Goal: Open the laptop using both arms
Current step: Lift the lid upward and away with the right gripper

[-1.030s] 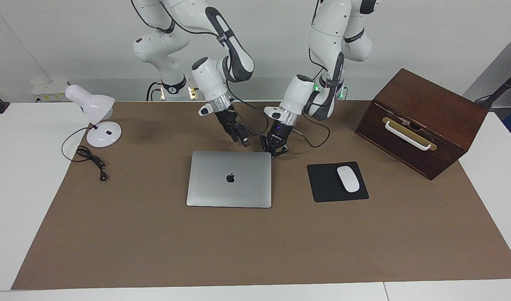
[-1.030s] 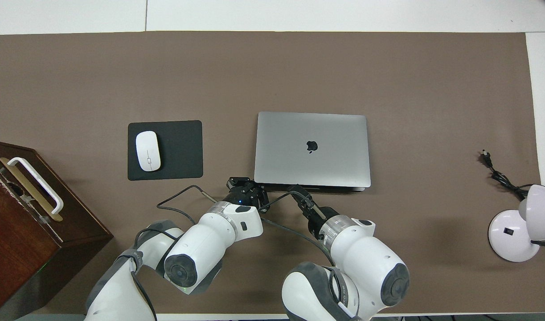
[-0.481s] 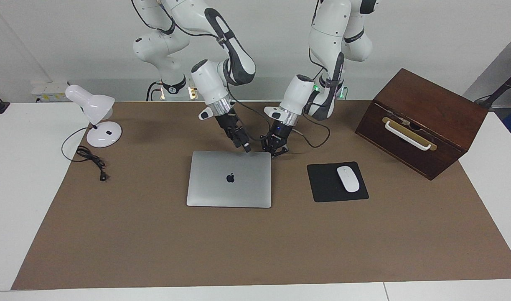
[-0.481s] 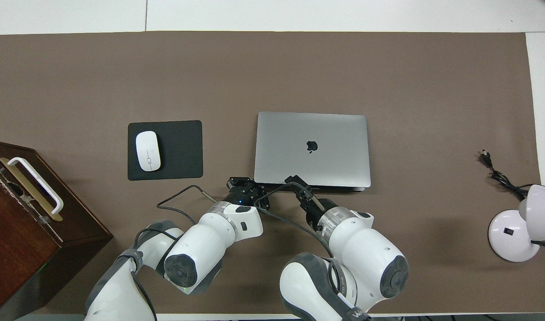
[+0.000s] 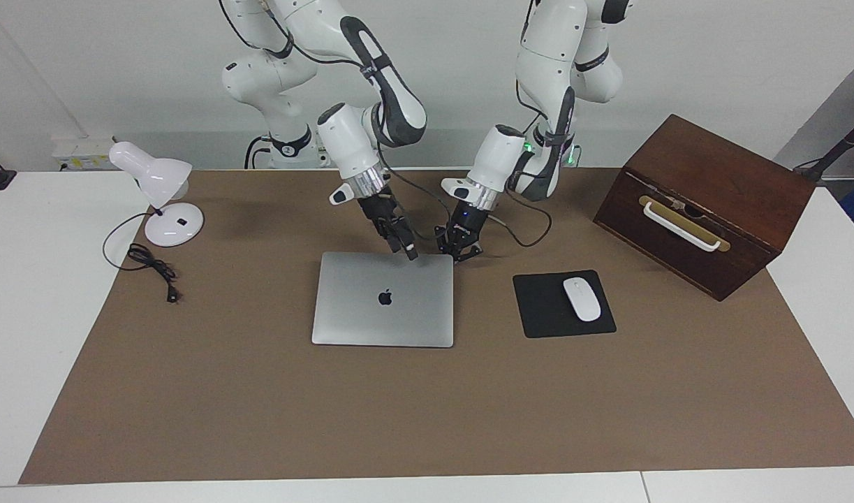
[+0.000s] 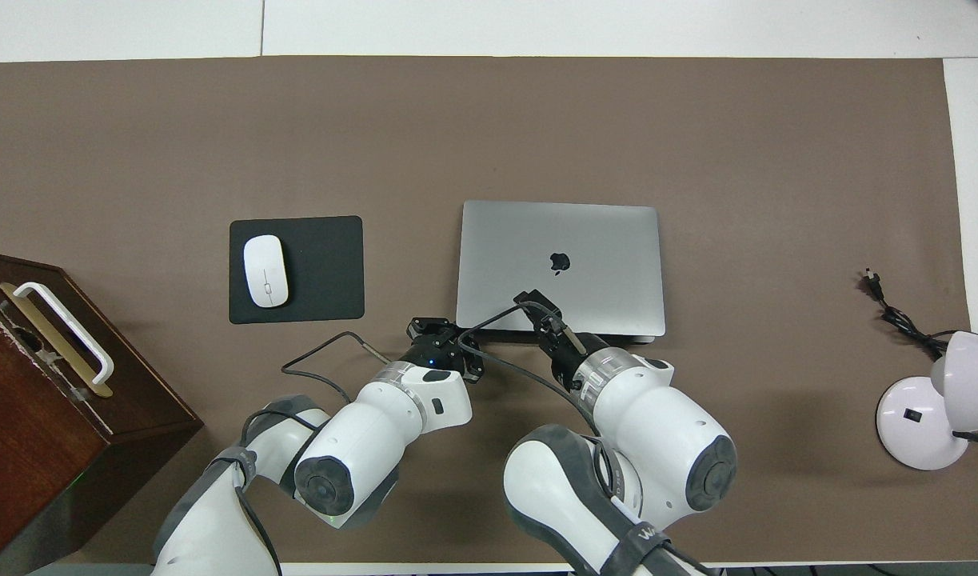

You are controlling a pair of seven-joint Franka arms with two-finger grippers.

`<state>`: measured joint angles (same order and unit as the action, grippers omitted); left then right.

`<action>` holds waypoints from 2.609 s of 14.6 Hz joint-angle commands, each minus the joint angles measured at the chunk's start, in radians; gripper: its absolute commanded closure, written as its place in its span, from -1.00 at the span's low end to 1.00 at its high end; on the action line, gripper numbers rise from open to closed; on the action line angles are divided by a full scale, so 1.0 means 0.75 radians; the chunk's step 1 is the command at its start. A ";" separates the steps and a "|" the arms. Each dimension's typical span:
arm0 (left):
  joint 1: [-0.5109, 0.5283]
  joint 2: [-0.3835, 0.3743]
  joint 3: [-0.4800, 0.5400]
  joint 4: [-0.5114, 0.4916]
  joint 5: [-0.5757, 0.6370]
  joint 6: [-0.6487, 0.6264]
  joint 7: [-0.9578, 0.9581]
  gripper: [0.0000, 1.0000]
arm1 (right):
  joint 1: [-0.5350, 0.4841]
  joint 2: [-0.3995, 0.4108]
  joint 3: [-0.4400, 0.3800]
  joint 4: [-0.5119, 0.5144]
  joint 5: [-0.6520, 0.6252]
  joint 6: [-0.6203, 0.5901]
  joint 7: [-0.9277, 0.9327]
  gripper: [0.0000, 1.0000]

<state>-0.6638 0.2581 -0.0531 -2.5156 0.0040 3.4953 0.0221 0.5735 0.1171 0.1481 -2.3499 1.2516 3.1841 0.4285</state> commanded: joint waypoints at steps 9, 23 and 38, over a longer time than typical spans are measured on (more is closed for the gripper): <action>-0.017 0.114 0.036 0.039 0.017 0.009 0.034 1.00 | -0.071 0.112 0.009 0.212 0.035 0.005 -0.064 -1.00; -0.017 0.114 0.036 0.039 0.017 0.009 0.044 1.00 | -0.270 0.220 0.001 0.511 -0.145 -0.290 -0.246 -1.00; -0.011 0.114 0.036 0.039 0.019 0.009 0.061 1.00 | -0.343 0.425 -0.001 0.795 -0.255 -0.386 -0.246 -1.00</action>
<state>-0.6639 0.2602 -0.0523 -2.5151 0.0067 3.4993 0.0471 0.3291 0.3781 0.1440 -1.8284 1.0927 2.9092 0.2647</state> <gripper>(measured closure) 0.991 0.000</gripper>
